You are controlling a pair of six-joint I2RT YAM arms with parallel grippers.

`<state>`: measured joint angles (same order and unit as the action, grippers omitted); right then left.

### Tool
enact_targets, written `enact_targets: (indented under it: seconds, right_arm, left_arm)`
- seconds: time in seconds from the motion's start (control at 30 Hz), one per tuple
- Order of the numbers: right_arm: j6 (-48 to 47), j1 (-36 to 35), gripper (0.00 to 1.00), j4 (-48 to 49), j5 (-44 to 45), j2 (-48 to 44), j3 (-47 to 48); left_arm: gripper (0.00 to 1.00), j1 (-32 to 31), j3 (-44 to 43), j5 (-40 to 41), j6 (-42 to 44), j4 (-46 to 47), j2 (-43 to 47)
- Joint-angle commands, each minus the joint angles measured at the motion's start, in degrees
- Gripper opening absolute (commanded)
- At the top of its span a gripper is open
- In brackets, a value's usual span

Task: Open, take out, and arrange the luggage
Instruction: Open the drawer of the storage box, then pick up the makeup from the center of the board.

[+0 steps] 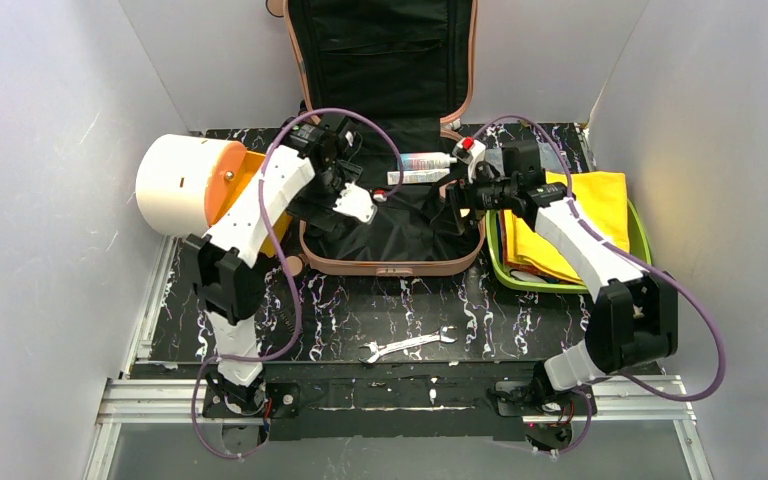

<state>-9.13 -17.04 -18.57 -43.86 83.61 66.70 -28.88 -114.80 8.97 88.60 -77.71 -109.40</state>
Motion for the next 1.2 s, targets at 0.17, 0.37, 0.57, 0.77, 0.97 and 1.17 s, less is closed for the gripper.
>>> enact_targets:
  seconds: [0.17,0.37,0.57,0.77,0.97,1.17]
  right_arm:
    - [-4.5,-1.5,0.98,-8.1,26.9,8.5,13.5]
    - [-9.5,-3.1,0.98,-16.2,30.5,15.7,20.5]
    - [-13.4,-7.3,0.99,-18.7,40.6,22.2,24.5]
    - [-13.3,-7.5,0.98,-19.8,40.7,26.9,27.8]
    - [-14.0,-7.6,0.98,-21.1,40.3,29.9,34.5]
    - [-16.1,-7.9,0.98,-24.2,39.0,31.0,36.6]
  left_arm:
    - [0.98,0.7,-0.2,-23.6,-24.9,-3.8,16.3]
    - [0.98,7.8,24.3,-25.6,-45.2,12.1,37.5]
    - [0.98,24.2,49.7,-28.1,-50.0,27.1,64.1]
    - [0.98,40.9,61.0,-37.4,-53.1,28.5,70.1]
    - [0.98,58.9,59.9,-53.3,-58.2,32.3,60.9]
    - [0.98,70.3,62.2,-64.2,-63.0,34.9,58.5]
